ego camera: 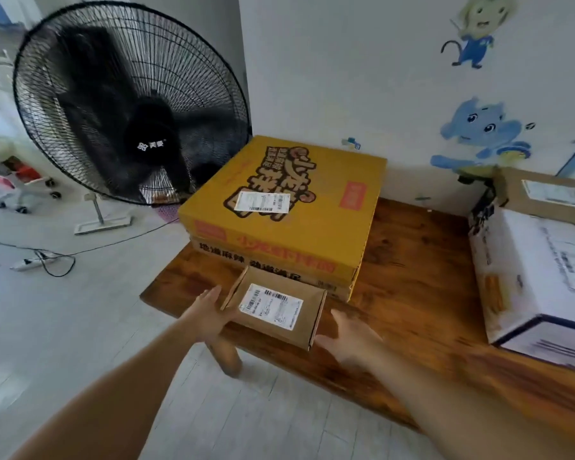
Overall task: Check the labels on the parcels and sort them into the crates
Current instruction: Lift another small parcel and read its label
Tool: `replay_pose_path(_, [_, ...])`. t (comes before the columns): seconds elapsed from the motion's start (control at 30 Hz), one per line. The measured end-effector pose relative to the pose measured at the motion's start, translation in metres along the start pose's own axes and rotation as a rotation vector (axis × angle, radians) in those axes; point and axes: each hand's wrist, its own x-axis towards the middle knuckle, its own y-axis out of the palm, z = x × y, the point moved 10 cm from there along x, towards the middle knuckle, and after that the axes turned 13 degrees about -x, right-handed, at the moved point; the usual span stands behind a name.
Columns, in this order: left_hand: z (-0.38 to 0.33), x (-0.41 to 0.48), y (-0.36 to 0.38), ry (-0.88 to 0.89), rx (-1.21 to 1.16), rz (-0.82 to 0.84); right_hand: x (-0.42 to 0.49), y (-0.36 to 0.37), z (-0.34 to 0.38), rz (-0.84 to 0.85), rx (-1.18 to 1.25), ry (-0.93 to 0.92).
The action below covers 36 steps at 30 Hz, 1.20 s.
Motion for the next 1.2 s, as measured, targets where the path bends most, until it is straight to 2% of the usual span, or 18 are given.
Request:
replay_pose_path(0.2, [0.007,0.042,0.012,-0.013,-0.112,-0.032,0.012,0.028,0.001,0.008,0.169,0.105])
replay_pose_path(0.37, [0.006,0.051,0.046,0.001,-0.114,0.043,0.012,0.048,-0.002,0.039,0.284,0.142])
replay_pose_path(0.5, [-0.010,0.034,0.074,0.039,-0.140,0.069,0.001,0.050,-0.017,-0.015,0.397,0.170])
replay_pose_path(0.83, [-0.068,-0.020,0.155,0.142,-0.151,0.158,-0.051,0.057,-0.105,-0.045,0.469,0.339])
replay_pose_path(1.07, [-0.141,-0.065,0.251,0.235,-0.097,0.269,-0.118,0.060,-0.202,-0.120,0.548,0.399])
replay_pose_path(1.2, [-0.158,-0.085,0.295,0.119,-0.059,0.272,-0.146,0.071,-0.261,-0.157,0.615,0.463])
